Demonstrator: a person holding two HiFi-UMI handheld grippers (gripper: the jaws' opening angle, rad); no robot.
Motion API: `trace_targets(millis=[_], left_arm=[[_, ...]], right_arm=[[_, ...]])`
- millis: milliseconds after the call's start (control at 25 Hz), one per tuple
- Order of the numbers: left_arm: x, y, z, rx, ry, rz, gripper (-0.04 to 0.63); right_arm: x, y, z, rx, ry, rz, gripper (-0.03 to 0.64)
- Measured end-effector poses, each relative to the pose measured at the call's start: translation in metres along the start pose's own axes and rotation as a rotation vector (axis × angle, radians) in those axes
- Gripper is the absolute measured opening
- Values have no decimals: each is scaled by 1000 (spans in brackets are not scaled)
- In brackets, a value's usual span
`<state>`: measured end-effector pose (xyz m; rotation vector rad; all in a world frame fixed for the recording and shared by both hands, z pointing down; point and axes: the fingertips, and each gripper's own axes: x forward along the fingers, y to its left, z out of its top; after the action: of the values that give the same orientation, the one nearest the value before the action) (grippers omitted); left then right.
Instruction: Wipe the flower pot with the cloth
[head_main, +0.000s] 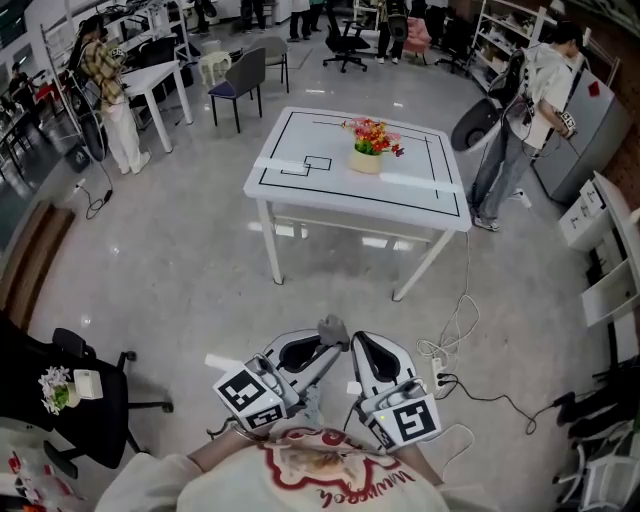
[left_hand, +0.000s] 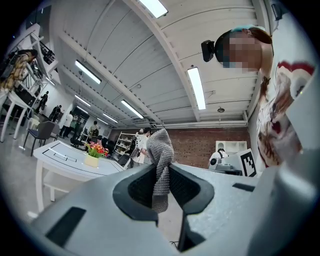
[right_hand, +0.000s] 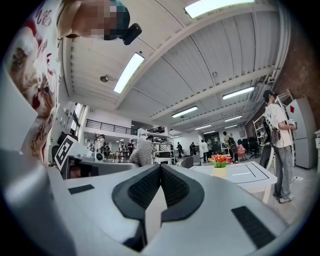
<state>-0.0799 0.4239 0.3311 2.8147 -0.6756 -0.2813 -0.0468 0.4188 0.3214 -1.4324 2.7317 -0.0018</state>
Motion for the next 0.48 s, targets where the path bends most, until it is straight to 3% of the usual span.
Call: trace_targets(millis=[480], left_arm=[[35, 45, 7, 0, -15, -41, 61]], right_arm=[[36, -35, -6, -32, 17, -34, 0]])
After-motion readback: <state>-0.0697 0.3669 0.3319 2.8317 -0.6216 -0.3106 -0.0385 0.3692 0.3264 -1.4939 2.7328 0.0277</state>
